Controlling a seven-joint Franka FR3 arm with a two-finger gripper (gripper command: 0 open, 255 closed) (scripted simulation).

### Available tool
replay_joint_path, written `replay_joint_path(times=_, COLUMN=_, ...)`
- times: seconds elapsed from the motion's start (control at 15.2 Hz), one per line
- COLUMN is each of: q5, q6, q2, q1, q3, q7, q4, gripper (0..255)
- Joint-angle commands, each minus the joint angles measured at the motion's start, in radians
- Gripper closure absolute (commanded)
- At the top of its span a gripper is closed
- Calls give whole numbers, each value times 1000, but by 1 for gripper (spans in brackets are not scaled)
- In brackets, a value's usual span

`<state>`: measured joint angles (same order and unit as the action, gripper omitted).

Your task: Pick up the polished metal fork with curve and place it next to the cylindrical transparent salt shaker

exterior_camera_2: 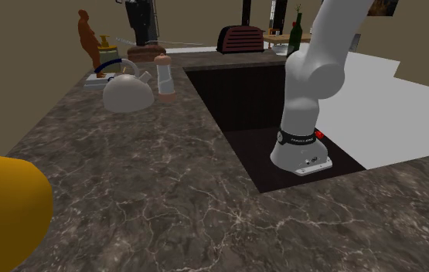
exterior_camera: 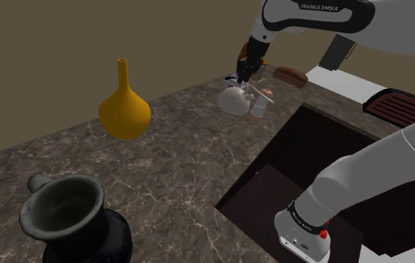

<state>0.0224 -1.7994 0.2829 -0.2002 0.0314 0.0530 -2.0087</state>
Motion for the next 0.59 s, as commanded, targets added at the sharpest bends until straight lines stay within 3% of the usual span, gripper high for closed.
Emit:
replay_joint_path(times=0.0, q5=-5, q6=10, q2=-23, q1=-17, q3=-30, q7=47, q4=32, gripper=255)
replay_joint_path(times=0.53, q5=-5, q6=24, q2=-172, q1=-87, q3=-140, q7=226, q4=192, gripper=255)
